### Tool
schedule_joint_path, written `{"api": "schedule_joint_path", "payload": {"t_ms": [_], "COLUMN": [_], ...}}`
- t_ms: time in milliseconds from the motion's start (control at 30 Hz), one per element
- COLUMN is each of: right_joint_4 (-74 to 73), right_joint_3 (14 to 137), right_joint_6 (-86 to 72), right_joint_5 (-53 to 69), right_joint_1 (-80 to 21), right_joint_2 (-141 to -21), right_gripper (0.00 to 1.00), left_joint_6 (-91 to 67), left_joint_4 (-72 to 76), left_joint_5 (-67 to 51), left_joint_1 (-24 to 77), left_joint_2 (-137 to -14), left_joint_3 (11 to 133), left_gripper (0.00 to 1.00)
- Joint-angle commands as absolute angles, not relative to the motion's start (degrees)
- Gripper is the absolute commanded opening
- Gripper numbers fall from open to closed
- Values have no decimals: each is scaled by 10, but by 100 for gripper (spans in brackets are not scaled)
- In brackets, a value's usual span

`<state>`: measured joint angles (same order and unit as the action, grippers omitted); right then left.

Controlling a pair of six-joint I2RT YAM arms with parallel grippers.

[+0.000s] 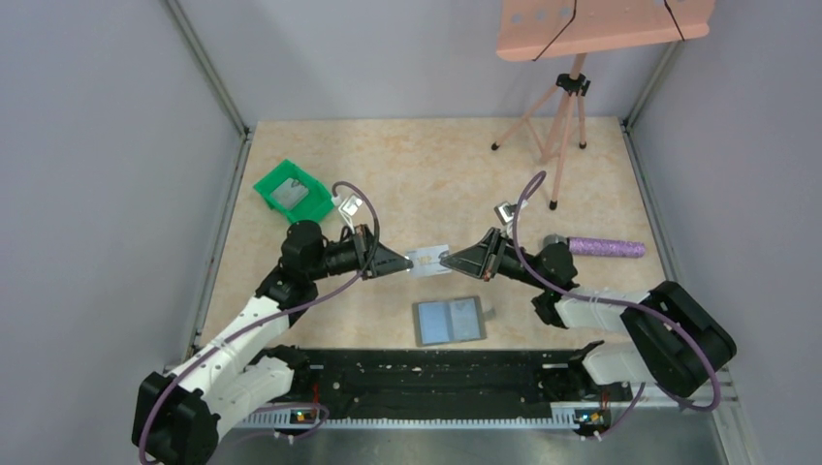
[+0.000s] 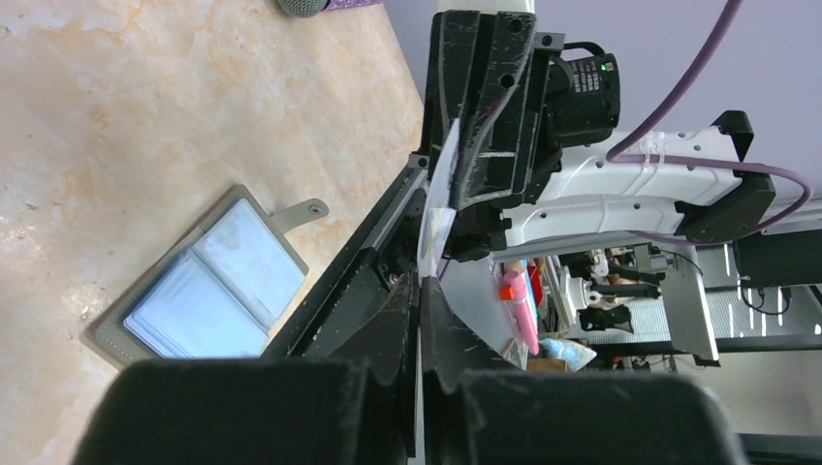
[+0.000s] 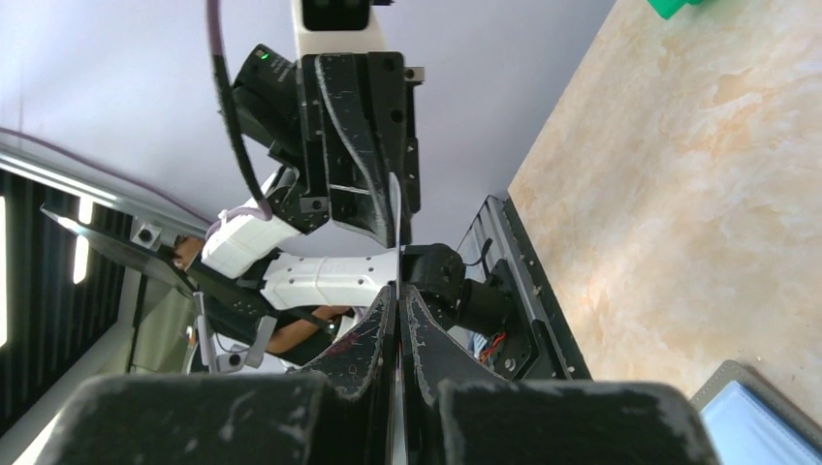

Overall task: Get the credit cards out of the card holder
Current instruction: Place the credit card in the storage box.

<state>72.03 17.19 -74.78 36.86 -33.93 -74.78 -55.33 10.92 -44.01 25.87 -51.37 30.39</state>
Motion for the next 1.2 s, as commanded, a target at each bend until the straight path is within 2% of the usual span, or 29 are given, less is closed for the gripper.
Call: {"api": "schedule_joint_path", "payload": {"t_ms": [0, 100, 167, 233, 367, 400, 533, 600, 767, 933, 1167], "right_joint_4": [776, 769, 762, 741, 661, 630, 464, 368, 207, 140, 120], "right_joint_3": [161, 160, 158, 156, 154, 156, 178, 192, 206, 216, 238], "right_joint_6": [-750, -746, -733, -716, -674, -660, -581, -536, -466, -449, -421], "right_joint_5": [365, 362, 359, 355, 340, 337, 314, 294, 235, 220, 246], "right_joint_1": [-337, -337, -337, -337, -337, -336, -336, -336, -336, -335, -336], "right_joint_2": [-761, -766, -764, -754, -705, -688, -586, -534, -418, -371, -402], "right_gripper": [0, 0, 10, 27, 73, 77, 81, 87, 89, 90, 90], "left_joint_6": [-547, -525, -512, -499, -456, -444, -407, -403, -384, -368, -370], "left_joint_4": [144, 112, 88, 64, 5, -19, -64, -66, -97, -96, -93], "left_joint_5": [-423, -391, -367, -346, -308, -302, -274, -273, -257, -265, -266], "left_joint_1": [262, 261, 261, 260, 246, 238, 196, 166, 70, -51, -165], "left_joint_2": [-509, -502, -498, -494, -494, -496, -511, -521, -558, -600, -680], "left_joint_3": [300, 305, 310, 318, 345, 352, 372, 373, 399, 432, 494], "left_gripper": [0, 0, 0, 0, 0, 0, 0, 0, 0, 0, 0]}}
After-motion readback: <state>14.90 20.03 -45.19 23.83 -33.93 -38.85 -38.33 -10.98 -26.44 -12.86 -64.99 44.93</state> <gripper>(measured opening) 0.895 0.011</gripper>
